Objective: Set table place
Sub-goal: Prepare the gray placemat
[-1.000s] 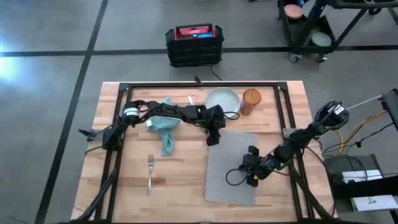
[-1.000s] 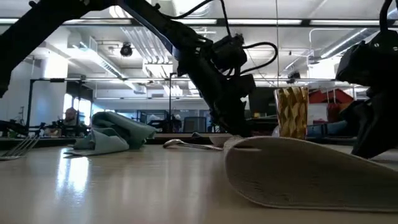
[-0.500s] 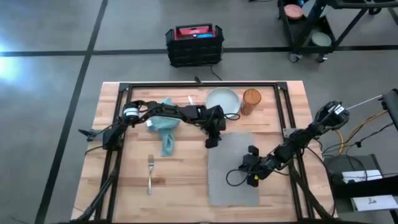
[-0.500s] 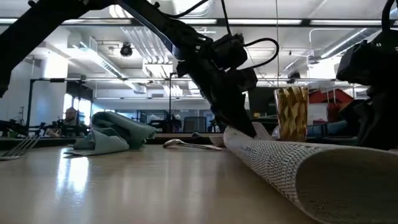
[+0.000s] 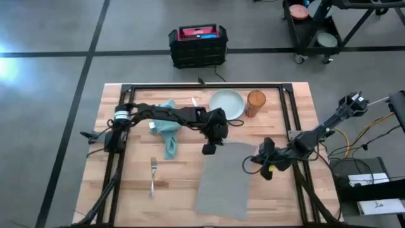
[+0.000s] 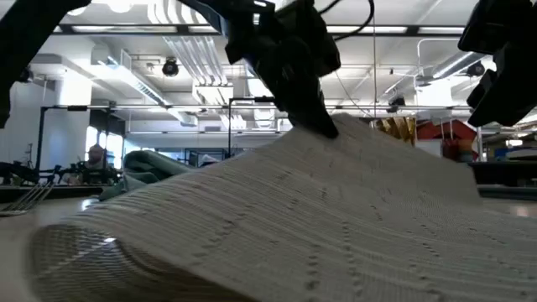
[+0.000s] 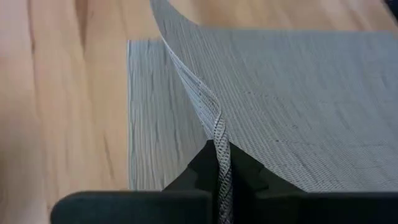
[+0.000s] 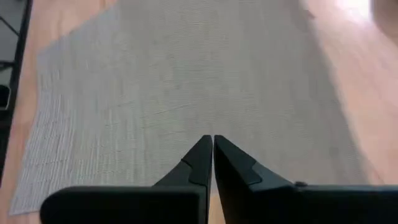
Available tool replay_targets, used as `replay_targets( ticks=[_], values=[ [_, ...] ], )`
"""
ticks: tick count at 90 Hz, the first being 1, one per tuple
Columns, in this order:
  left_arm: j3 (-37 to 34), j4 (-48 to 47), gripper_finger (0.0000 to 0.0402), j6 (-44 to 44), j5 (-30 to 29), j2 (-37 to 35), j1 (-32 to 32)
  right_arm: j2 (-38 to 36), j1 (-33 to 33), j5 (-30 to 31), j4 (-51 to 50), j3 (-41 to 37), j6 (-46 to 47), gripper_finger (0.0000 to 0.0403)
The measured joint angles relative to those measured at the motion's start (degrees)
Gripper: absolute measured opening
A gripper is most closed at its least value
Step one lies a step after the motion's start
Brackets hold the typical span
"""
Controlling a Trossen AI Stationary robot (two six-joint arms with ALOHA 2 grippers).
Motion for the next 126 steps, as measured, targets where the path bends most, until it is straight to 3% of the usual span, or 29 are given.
replay_targets(
  ticks=[27,35,60,74,87,100,114,126],
  values=[
    [-0.1,-0.6,0.0000,5.5,-0.1,-0.6,-0.3,-2.4,0.0,1.4,-1.9,-0.4,-0.5,0.0002],
    [-0.1,-0.8,0.0000,6.4,2.3,-1.3,-0.3,-3.6,0.0,3.9,-2.2,-0.1,-1.1,0.0002],
    [-0.1,-1.8,0.0000,9.0,4.3,-4.0,-0.9,-8.9,-0.1,21.3,-3.4,1.3,-6.9,0.0002],
    [-0.1,-2.5,0.0000,9.0,4.3,-4.2,-0.9,-9.6,-0.1,29.8,-9.3,1.2,-3.4,0.0002],
    [-0.1,-2.5,0.0000,9.1,4.3,-4.3,-0.9,-8.4,-0.1,29.0,-18.7,0.9,5.1,0.0002],
    [-0.1,-2.5,0.0000,9.3,4.7,-4.5,-0.9,-5.7,-0.1,23.4,-20.6,-0.9,12.7,0.0002],
    [-0.1,-2.3,0.0000,9.3,5.4,-5.1,-1.0,-1.1,-0.1,18.2,-15.5,-3.6,16.3,0.0002],
    [-0.1,-2.2,0.0000,9.3,5.4,-5.6,-1.0,2.7,-0.1,14.0,-3.2,-7.1,8.4,0.0002]
  ],
)
